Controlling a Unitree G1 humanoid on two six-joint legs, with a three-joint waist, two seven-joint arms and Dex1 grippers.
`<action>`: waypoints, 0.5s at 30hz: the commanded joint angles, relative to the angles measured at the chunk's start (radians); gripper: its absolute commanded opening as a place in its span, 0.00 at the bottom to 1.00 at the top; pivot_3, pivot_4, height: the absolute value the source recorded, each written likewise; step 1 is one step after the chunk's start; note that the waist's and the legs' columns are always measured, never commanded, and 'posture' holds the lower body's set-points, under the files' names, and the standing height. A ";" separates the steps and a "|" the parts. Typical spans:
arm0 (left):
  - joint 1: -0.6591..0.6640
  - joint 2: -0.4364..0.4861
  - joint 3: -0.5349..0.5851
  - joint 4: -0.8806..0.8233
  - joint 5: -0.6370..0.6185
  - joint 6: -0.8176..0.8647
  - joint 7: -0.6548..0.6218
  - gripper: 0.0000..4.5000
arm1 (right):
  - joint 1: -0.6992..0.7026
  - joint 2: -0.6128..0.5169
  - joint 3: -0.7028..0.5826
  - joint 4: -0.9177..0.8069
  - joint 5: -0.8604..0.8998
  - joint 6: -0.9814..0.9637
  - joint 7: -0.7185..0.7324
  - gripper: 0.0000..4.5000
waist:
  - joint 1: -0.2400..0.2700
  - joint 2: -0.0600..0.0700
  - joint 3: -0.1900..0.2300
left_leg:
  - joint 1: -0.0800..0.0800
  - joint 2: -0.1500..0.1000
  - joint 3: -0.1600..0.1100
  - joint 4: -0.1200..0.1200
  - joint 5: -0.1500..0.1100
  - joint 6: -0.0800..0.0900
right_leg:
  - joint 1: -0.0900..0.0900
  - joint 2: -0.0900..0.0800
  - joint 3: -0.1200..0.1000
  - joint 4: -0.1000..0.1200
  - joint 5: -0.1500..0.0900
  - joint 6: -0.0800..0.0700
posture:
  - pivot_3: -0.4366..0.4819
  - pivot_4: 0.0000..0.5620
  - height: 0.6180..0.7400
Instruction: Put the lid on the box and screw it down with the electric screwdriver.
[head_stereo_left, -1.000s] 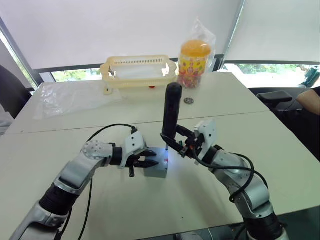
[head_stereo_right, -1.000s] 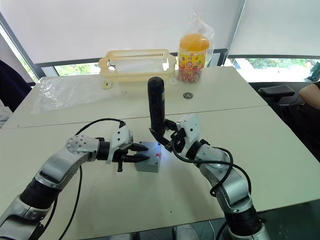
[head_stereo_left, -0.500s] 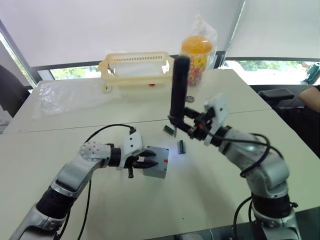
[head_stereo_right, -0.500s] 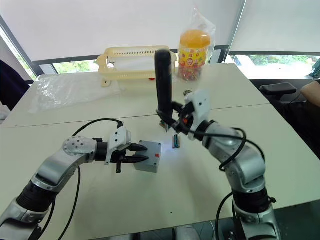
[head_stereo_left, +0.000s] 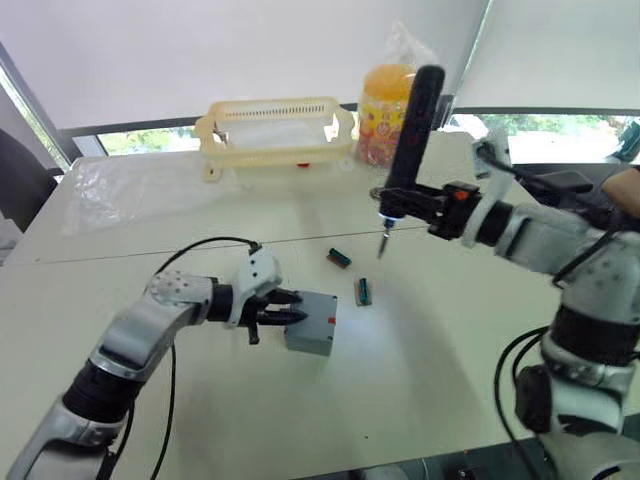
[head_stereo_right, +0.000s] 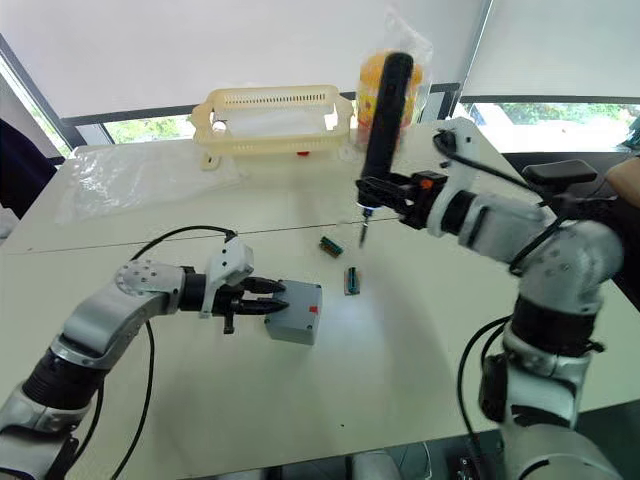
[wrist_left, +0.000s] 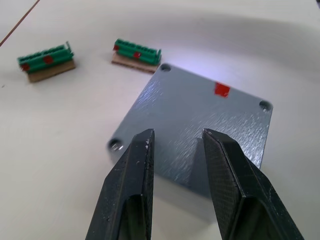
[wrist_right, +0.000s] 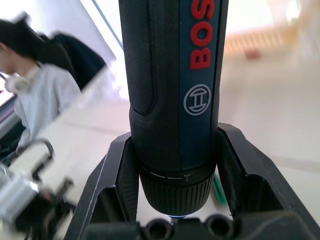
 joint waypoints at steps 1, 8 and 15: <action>-0.038 0.079 0.076 -0.079 -0.063 0.044 -0.054 0.33 | 0.010 -0.213 0.049 0.098 0.171 0.083 0.051 0.39 | 0.003 0.000 0.000 | -0.002 0.000 0.000 0.000 0.000 0.000 | -0.002 0.000 0.000 0.000 0.000 0.000 | 0.48 0.27 1.00; 0.027 0.251 0.130 -0.197 -0.124 0.087 -0.134 0.33 | 0.169 -0.462 0.261 0.243 0.394 0.087 0.021 0.39 | -0.008 0.002 0.003 | -0.004 0.000 0.004 -0.002 -0.007 0.012 | -0.005 0.000 0.002 -0.005 -0.003 0.001 | 0.48 0.27 1.00; 0.029 0.278 0.151 -0.288 -0.200 0.118 -0.119 0.33 | 0.228 -0.459 0.338 0.349 0.519 0.087 -0.093 0.39 | 0.000 0.002 0.006 | -0.004 0.000 0.004 0.003 -0.006 0.011 | -0.005 0.001 0.003 0.000 -0.003 0.000 | 0.48 0.27 1.00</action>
